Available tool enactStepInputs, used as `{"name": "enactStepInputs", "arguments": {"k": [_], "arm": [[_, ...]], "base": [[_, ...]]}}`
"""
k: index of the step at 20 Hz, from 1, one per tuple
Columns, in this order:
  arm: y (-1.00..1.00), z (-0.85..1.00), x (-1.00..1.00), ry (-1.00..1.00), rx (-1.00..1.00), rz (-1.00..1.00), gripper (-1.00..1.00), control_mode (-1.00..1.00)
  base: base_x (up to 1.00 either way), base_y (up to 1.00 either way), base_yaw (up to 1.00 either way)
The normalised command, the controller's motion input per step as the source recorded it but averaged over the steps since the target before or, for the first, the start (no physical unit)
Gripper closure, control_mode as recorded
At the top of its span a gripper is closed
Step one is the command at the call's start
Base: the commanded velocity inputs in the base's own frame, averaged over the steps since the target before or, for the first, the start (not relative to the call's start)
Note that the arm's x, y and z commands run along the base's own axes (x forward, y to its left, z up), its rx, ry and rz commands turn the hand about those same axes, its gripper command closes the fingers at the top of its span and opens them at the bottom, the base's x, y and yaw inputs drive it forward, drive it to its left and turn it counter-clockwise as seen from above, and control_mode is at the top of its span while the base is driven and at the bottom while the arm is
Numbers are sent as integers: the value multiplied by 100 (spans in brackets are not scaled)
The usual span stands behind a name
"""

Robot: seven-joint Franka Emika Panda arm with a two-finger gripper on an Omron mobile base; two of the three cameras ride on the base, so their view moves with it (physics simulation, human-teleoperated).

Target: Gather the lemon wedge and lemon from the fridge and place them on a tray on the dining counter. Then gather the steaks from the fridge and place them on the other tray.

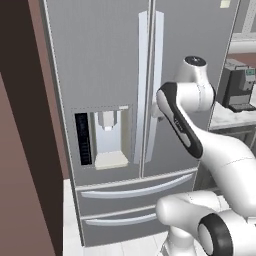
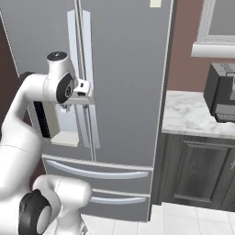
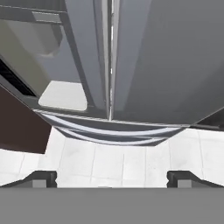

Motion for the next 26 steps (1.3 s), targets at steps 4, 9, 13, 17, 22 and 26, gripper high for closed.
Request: {"name": "enactStepInputs", "arguments": {"k": [4,9,13,17,22,26], "arm": [[-9,1,8,-41,-1,6,-100,-100],[-9,8,27,-22,0,1,-100,-100],[-9,33,38,-1,3,-1,-100,-100],[0,39,51,0,1,-7,-100,-100],[3,24,40,1,0,-7,-100,-100],[5,4,18,0,0,-1,-100,-100]], "base": [[0,0,0],[0,0,0],[0,0,0],[0,0,0],[0,0,0],[0,0,0]]}}
